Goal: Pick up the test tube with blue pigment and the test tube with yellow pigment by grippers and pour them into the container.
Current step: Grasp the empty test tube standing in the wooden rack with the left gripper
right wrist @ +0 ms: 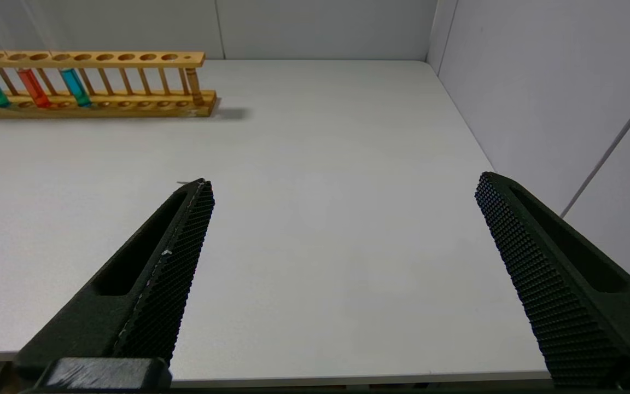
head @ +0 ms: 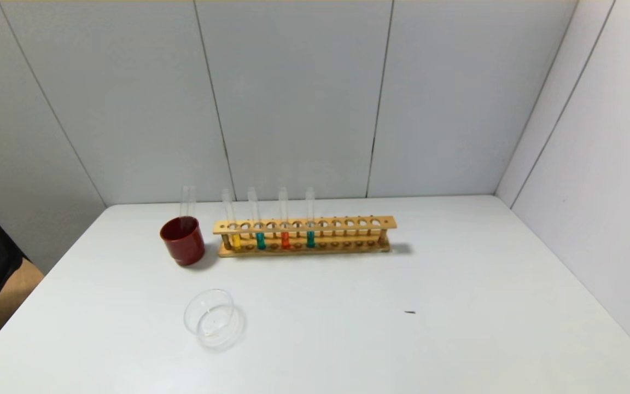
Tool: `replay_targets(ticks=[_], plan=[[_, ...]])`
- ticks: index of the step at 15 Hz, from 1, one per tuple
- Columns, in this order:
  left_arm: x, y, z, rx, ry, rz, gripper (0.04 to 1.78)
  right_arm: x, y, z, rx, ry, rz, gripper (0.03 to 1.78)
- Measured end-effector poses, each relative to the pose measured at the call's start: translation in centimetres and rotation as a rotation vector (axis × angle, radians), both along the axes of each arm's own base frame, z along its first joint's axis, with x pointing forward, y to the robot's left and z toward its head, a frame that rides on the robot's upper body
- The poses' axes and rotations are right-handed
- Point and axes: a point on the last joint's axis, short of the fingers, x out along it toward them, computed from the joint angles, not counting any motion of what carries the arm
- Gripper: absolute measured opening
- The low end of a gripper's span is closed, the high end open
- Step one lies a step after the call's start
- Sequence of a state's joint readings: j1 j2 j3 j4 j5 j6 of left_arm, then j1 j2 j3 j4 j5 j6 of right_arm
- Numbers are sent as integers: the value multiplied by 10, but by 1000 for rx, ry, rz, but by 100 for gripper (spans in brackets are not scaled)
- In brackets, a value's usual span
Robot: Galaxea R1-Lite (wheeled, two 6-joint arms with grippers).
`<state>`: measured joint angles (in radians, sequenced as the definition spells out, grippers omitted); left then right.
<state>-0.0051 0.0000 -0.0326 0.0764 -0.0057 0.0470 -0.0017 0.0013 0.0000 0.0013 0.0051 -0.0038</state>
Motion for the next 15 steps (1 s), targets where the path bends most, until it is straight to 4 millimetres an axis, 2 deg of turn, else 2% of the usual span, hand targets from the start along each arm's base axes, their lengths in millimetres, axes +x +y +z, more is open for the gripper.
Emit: replay_targets(ticks=[3,6,8,11,13,15], plan=[[0,0,1,-2,-4,0,175,0,0,0,1,1,0,175],[-5,-1,16,-2,-49,-28,175,0,0,0,1,1,1,175],[-13,-2,37,2,-85,-92,175,0,0,0,1,2,0,175],[-17,-3,78,12,-100,-168,175,0,0,0,1,1,0,175],[-9,-3,109,11,-77,-194,175,0,0,0,1,1,1,175],[11,-3,140,10,-26,-214,175,0,0,0,1,1,0,175]])
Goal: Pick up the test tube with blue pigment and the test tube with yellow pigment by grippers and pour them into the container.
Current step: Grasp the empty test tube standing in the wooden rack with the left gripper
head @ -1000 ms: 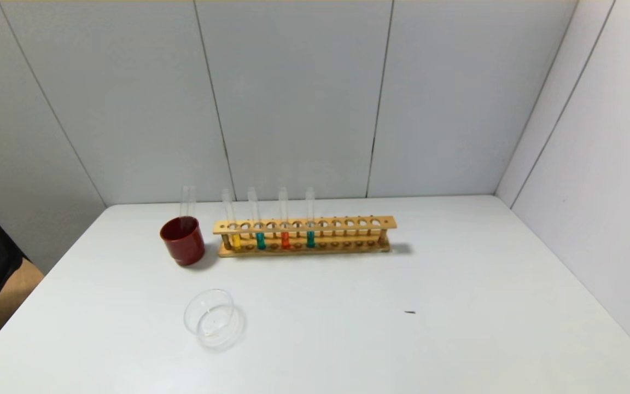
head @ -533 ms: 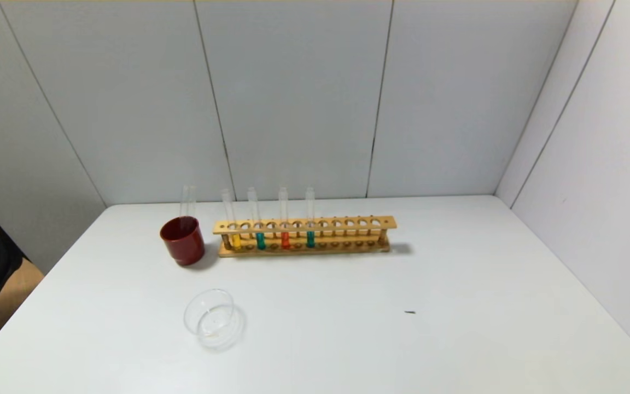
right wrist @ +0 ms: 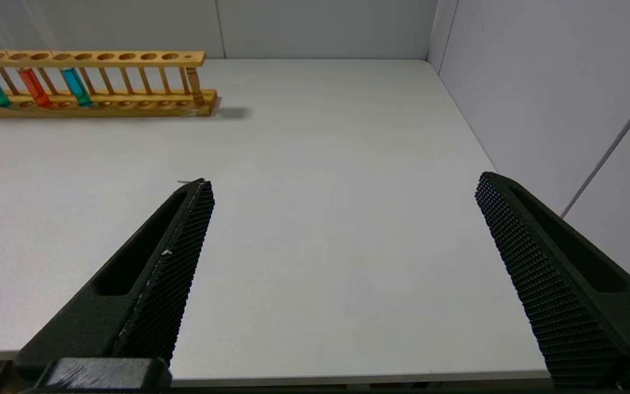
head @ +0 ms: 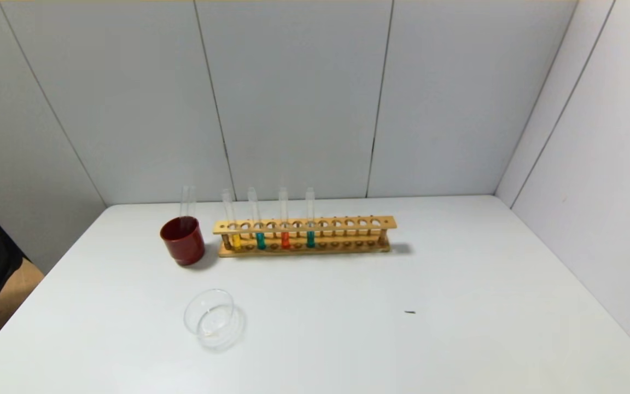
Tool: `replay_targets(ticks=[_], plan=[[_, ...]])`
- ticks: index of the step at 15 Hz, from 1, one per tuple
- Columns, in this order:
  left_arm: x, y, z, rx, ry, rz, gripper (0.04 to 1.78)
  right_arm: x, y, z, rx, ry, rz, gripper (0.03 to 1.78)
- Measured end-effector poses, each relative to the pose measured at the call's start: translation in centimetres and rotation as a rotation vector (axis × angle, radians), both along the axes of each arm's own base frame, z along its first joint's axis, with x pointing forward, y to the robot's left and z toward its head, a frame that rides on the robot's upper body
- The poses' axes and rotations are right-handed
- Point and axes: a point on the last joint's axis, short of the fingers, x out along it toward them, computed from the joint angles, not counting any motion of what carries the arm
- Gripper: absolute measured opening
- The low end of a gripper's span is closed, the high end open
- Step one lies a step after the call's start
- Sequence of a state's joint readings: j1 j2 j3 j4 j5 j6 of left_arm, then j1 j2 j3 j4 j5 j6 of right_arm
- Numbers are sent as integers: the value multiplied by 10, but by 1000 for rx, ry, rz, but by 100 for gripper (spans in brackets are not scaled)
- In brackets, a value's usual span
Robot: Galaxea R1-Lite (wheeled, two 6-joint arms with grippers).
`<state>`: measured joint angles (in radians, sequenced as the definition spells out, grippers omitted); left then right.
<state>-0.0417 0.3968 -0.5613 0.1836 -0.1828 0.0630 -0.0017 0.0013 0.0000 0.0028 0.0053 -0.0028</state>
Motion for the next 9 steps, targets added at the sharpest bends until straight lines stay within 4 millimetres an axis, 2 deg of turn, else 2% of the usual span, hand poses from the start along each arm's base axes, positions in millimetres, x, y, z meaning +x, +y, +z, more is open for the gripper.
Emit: replay_targets(ticks=[3,5,7,9], plan=[[48,-2,37,18,93,-12,175,0,0,0,0,0,0,175],[90,-5,49,27,138,-16,175,0,0,0,0,0,0,175],[136,-9,50,30,166,-25,175,0,0,0,0,0,0,175],[177,-15,38,32,206,-44,175,0,0,0,0,0,0,175]])
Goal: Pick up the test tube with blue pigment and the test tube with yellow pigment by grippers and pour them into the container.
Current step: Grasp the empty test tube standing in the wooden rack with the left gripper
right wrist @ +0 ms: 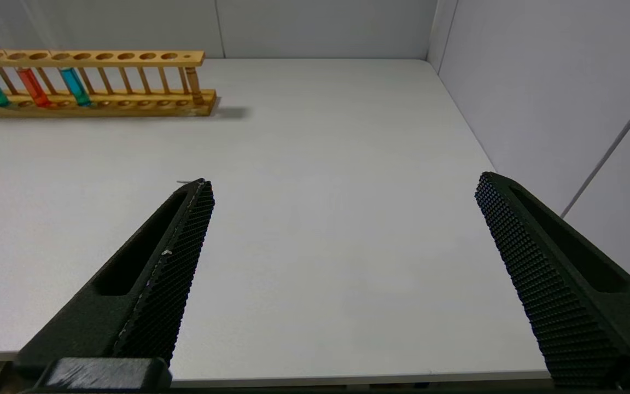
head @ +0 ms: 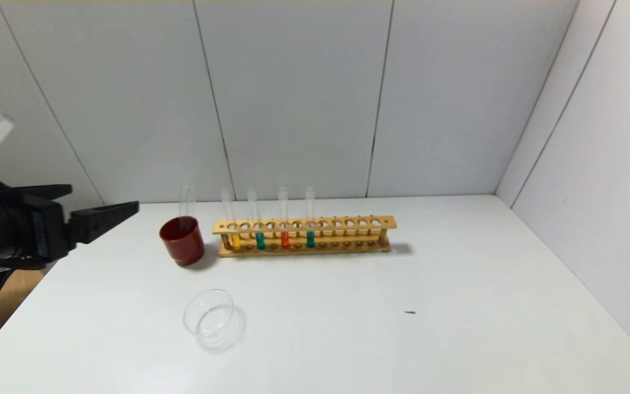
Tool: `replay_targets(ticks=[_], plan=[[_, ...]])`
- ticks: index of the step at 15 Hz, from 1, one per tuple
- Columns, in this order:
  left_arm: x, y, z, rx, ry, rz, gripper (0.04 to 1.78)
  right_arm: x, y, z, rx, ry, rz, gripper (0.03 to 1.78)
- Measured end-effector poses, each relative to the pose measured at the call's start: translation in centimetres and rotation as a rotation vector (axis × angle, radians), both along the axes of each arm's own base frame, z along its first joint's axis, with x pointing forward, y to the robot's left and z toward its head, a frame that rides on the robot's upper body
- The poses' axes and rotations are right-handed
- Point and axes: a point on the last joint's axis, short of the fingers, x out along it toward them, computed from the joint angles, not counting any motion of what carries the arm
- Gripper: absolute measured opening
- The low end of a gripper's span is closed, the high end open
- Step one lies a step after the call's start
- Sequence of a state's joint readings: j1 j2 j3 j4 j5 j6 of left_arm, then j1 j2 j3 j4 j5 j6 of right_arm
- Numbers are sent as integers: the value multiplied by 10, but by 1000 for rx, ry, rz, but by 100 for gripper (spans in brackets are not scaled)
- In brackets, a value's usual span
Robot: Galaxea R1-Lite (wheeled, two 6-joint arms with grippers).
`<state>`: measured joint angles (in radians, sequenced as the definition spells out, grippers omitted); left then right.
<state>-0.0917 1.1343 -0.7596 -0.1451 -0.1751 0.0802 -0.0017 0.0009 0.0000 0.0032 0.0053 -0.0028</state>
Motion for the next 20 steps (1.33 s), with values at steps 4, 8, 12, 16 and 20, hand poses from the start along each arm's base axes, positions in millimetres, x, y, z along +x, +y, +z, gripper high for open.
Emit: replay_targets(ticks=[4,8,12,16,20], plan=[[60,-20,-33,-36,78,-19,175,0,0,0,0,0,0,175],[104,-43,-59,-40,59,-3,175,0,0,0,0,0,0,175],[138,-57,-87,-25,61,24,175,0,0,0,0,0,0,175],[164,-65,-104,-17,94,25,175,0,0,0,0,0,0,175],[185,-70,-108,-18,87,30,175,0,0,0,0,0,0,175]])
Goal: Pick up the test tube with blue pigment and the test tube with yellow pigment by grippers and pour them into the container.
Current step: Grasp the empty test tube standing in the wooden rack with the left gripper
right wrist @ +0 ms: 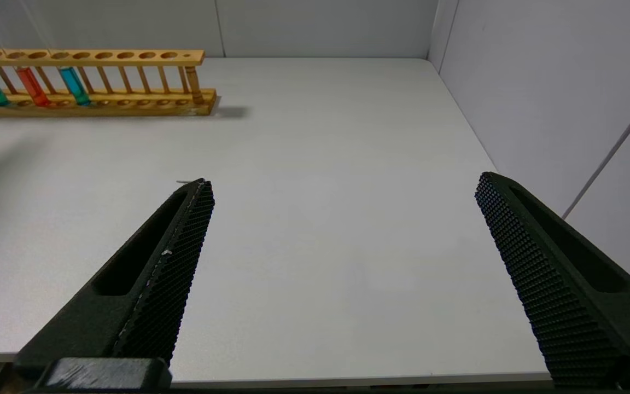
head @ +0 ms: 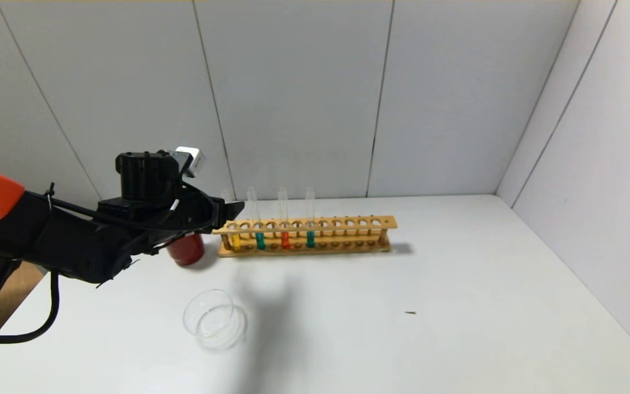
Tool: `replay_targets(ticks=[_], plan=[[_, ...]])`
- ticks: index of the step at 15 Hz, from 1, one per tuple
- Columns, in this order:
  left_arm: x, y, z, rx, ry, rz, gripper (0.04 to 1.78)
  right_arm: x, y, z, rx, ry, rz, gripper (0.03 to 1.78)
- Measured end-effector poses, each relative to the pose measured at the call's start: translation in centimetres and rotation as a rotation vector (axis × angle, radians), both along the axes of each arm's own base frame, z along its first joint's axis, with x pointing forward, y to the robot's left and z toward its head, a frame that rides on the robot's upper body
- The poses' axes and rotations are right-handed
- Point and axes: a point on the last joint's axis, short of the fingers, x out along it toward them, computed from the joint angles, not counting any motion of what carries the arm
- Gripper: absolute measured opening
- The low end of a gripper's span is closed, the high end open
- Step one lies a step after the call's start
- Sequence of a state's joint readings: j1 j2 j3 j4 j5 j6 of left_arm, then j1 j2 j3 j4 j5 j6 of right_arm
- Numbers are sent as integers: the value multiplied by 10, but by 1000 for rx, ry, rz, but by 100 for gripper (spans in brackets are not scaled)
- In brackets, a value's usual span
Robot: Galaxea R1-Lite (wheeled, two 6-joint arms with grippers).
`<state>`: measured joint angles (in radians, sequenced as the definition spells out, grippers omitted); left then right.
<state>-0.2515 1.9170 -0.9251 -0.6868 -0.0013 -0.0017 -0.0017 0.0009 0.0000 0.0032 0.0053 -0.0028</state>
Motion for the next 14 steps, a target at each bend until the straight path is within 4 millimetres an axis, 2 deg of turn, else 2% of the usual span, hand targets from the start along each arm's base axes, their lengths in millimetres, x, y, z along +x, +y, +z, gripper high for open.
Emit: replay_targets(ticks=[6,9,12,14], plan=[[14,-2,-14,8,23,7,175,0,0,0,0,0,0,175],[19,-3,-13,6,15,9,173,0,0,0,0,0,0,175],[25,-5,-13,5,8,7,150,0,0,0,0,0,0,175],[28,-6,-15,6,13,5,122,0,0,0,0,0,0,175]])
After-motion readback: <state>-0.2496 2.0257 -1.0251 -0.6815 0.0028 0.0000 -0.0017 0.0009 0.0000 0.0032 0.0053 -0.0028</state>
